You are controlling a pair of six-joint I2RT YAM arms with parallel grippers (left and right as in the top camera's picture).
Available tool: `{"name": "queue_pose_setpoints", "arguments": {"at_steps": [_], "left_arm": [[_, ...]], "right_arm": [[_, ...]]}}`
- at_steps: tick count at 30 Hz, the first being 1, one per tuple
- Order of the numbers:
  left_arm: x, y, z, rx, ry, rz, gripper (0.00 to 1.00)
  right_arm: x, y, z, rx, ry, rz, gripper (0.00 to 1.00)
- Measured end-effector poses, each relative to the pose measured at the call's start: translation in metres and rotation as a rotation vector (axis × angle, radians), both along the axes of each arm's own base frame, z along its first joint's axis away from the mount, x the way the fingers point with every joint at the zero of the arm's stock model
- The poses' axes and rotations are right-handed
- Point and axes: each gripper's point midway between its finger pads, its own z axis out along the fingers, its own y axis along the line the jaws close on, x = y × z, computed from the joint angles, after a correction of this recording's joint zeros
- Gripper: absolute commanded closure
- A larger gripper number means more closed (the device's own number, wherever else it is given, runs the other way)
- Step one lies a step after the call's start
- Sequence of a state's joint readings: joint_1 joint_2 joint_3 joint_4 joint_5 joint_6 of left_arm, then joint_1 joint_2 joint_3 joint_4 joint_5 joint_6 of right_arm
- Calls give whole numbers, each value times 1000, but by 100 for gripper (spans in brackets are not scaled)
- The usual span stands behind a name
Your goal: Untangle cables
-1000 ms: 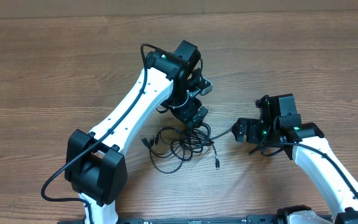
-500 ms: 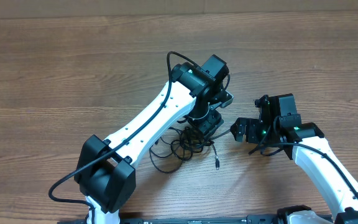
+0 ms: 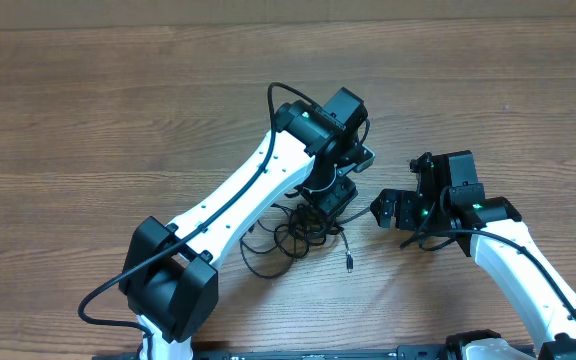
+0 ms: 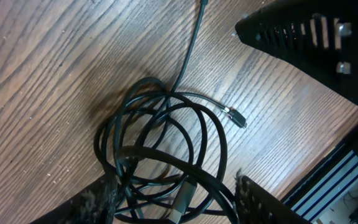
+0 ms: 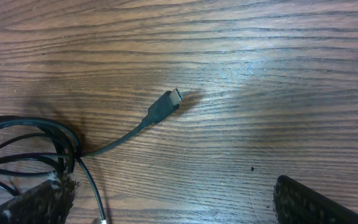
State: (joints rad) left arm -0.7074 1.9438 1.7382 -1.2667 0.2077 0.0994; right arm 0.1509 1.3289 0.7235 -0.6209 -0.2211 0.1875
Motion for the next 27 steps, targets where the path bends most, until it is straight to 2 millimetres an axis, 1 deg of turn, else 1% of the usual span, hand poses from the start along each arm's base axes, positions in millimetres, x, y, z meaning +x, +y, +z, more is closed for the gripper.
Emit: {"name": "queue_pose_setpoints", "arguments": {"at_steps": [5, 12, 18, 24, 27], "left_arm": [[-6, 4, -8, 13, 29, -1, 41], [-14, -3, -7, 0, 41, -24, 44], [-18, -4, -10, 6, 48, -36, 44], [-26, 4, -25, 35, 80, -35, 46], [-29, 7, -34, 46, 91, -35, 50]], "right_arm": [[0, 0, 0, 0, 0, 0, 0], [0, 0, 0, 0, 0, 0, 0], [0, 0, 0, 0, 0, 0, 0], [0, 0, 0, 0, 0, 0, 0], [0, 0, 0, 0, 0, 0, 0]]}}
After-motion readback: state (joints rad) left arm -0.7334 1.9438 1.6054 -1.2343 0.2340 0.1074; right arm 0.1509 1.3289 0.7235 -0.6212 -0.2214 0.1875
